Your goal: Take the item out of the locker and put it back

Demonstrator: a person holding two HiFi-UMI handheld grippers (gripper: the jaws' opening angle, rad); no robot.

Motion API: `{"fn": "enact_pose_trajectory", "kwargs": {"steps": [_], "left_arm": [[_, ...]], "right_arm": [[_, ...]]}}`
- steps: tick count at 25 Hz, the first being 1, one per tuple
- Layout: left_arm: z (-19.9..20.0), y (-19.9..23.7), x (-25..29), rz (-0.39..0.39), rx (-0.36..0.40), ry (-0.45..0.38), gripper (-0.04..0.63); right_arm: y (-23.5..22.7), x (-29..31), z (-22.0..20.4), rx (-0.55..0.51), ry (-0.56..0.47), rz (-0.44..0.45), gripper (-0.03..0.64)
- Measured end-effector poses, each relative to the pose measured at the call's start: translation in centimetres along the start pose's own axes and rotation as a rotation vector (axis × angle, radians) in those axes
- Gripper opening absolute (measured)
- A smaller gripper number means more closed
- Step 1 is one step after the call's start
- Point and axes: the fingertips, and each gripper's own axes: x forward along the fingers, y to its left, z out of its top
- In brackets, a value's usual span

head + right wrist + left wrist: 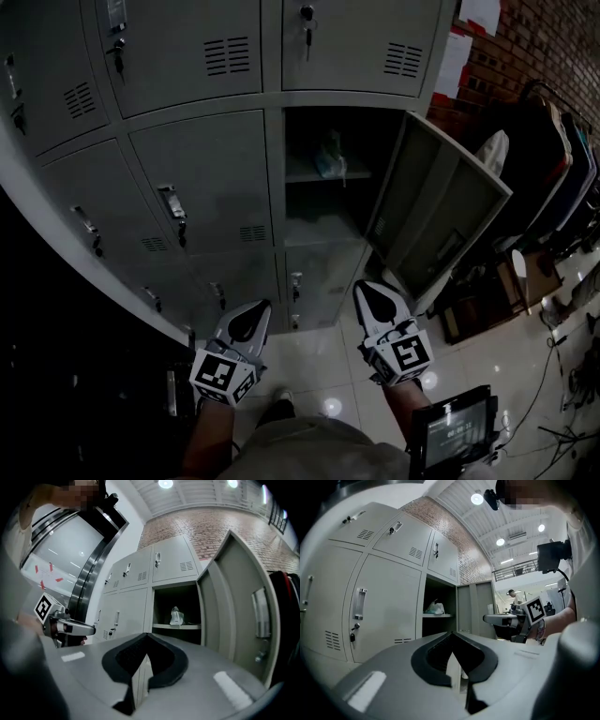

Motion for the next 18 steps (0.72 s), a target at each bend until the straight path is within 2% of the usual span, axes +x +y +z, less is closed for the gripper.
{"fn": "enact_pose_trajectory", "kwargs": {"steps": [3,8,13,18], "left_arm": [[-0.5,-4.0,-1.1,0.033,-0.003,0.001,0.005],[-1.3,-9.6,-3.0,0.042,0.0,0.021,0.005],[-1.0,-10.6,-5.2,0.069,0.009,0.021,0.005],[0.2,-10.7,-6.0,0.06,0.019,0.004,0.005]], "right_arm": [[0.4,-4.4,-0.9,0.012,0.022,0.027,0.0],[0.2,-9.5,-1.2,0.035,0.042,0.047,0.0],[1.6,-10.8,-0.3,0.019,0.027,0.078,0.0],[2.9,-11.0,1.0,0.019,0.012,0.089,0.0]]}}
